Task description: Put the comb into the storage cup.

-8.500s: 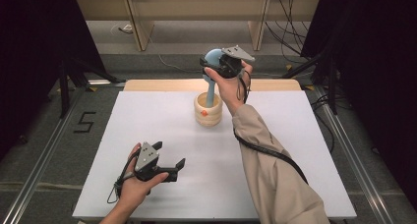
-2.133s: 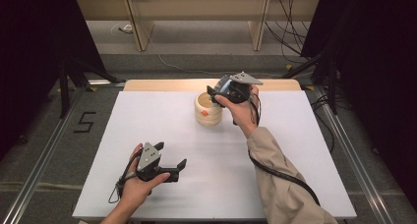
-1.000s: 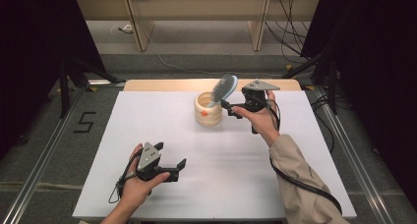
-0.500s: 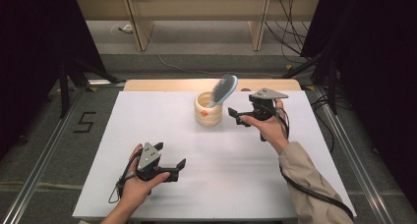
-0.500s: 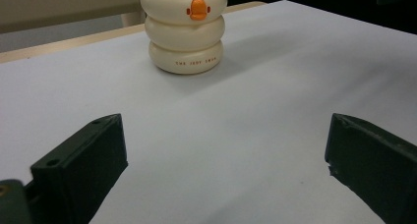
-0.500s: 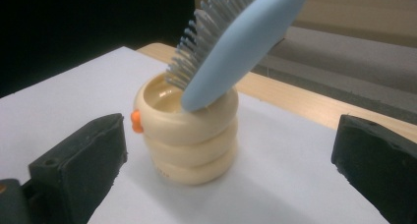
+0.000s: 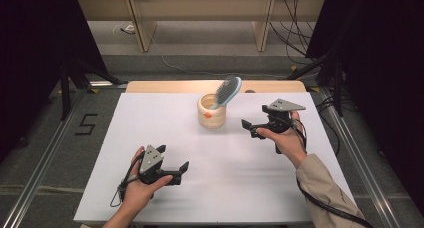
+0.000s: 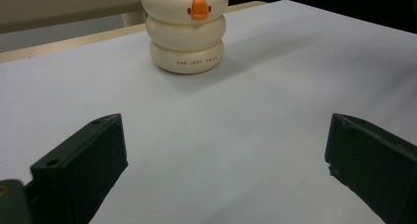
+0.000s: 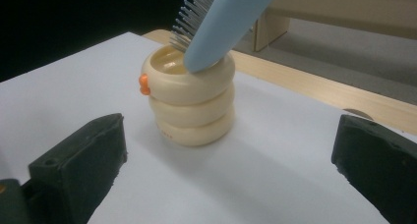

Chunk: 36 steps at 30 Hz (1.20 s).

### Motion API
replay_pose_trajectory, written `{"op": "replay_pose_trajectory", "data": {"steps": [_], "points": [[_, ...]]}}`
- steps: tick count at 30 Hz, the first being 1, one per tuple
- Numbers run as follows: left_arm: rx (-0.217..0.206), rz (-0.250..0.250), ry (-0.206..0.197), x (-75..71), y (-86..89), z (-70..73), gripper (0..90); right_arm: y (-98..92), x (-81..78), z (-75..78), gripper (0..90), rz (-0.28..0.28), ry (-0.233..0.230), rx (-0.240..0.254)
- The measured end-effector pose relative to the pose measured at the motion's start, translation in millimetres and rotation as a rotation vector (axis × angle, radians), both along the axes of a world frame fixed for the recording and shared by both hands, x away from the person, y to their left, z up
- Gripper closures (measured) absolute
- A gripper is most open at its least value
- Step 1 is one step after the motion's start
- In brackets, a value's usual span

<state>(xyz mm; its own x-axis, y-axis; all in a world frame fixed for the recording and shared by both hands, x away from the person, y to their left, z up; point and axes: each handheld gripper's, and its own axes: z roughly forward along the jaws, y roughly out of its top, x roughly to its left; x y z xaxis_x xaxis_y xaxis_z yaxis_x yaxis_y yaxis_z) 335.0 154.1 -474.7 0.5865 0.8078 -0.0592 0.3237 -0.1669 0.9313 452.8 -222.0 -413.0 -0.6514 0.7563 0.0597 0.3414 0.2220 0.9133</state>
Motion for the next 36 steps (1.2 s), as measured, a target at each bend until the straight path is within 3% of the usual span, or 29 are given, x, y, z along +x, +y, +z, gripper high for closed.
{"op": "replay_pose_trajectory", "data": {"steps": [18, 36], "points": [[0.002, 0.005, 0.0, 0.5, 1.4, -0.1, 1.7, -28.4, -40.9, -9.7, 2.2, 0.017, -0.004, -0.002], [0.004, 0.008, -0.002, 0.2, 2.3, 0.2, 1.7, -42.3, -66.2, -19.4, 3.6, 0.038, -0.002, -0.001]]}}
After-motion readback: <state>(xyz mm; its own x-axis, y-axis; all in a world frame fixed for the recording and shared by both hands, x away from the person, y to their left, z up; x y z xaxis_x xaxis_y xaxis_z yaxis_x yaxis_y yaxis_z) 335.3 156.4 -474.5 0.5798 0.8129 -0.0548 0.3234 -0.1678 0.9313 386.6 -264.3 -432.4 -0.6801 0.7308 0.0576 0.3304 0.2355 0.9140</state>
